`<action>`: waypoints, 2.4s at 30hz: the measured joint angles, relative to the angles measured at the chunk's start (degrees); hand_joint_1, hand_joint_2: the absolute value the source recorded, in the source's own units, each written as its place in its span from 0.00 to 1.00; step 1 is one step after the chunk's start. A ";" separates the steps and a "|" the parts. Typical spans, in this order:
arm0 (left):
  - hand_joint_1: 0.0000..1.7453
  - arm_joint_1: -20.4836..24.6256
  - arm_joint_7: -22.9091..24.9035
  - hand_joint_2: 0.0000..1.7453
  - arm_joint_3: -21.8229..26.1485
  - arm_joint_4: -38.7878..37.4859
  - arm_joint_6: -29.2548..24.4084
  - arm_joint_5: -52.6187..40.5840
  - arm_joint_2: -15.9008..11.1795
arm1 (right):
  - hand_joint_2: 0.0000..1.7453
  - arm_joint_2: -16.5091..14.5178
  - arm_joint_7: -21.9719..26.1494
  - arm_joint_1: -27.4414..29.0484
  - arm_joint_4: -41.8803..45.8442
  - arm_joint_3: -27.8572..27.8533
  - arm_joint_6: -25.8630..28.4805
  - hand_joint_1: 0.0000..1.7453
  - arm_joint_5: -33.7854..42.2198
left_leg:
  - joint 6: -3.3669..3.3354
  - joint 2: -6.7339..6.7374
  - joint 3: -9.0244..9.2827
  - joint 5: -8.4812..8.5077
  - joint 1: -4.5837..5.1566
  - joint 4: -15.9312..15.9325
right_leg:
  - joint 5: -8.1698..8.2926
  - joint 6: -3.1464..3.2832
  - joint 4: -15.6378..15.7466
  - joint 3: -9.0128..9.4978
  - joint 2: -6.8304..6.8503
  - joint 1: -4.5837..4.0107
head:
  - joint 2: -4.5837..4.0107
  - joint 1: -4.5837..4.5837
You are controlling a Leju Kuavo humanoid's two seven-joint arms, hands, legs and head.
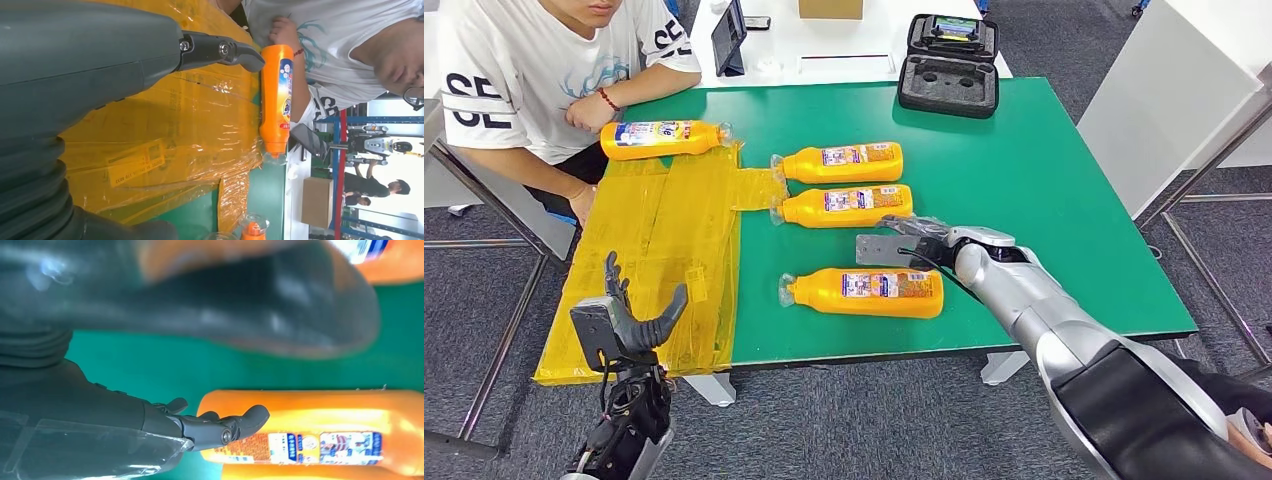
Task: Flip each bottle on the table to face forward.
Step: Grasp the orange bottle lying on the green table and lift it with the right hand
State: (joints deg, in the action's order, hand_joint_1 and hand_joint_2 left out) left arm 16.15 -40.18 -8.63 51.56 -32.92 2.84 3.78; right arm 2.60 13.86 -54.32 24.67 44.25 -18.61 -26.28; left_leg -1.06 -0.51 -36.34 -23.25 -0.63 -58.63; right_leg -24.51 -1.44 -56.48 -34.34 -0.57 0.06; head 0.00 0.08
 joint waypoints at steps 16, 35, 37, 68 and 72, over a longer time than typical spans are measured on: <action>0.00 0.17 0.00 1.00 0.00 -0.75 -0.40 0.02 0.13 | 1.00 -0.76 4.03 0.90 1.15 2.52 -2.77 0.00 0.03 | 0.00 0.00 0.00 0.00 0.00 0.00 | 0.00 0.00 0.00 0.00 0.00 0.00 | 0.00 0.00; 0.00 0.17 0.00 1.00 0.00 -0.87 -0.40 0.16 0.13 | 1.00 -1.18 4.40 1.98 1.82 4.82 -4.31 0.00 0.02 | 0.00 0.00 0.00 0.00 0.00 0.00 | 0.00 0.00 0.00 0.00 0.00 0.00 | 0.00 -0.01; 0.00 0.18 0.00 1.00 0.00 -0.93 -0.27 0.25 0.13 | 1.00 -1.20 4.41 2.02 1.82 5.13 -4.65 0.00 -0.09 | 0.00 0.00 0.00 0.00 0.00 0.00 | 0.00 0.00 0.00 0.00 0.00 0.00 | 0.00 -0.01; 0.00 -0.48 -0.01 1.00 1.48 -1.27 -1.17 1.14 0.11 | 1.00 -0.49 2.57 2.47 0.18 6.99 -5.44 0.00 -0.34 | 0.00 0.00 0.00 0.00 0.00 0.00 | 0.00 0.00 0.00 0.01 0.00 0.00 | 0.00 0.01; 0.00 -0.93 0.00 1.00 1.72 -1.27 -1.11 1.13 0.12 | 1.00 -0.55 1.93 2.24 -0.34 7.04 -5.85 0.00 -0.38 | 0.00 0.00 0.00 0.00 0.00 0.00 | 0.00 0.00 0.00 0.01 0.00 0.00 | 0.00 0.00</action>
State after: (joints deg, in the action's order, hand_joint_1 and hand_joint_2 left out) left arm 15.22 -40.18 -6.92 50.29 -34.04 3.97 3.90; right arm 2.05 15.79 -52.08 24.33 51.29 -24.46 -26.65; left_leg -1.06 -0.52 -36.34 -23.25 -0.63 -58.63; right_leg -24.51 -1.44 -56.47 -34.33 -0.57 0.06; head 0.00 0.08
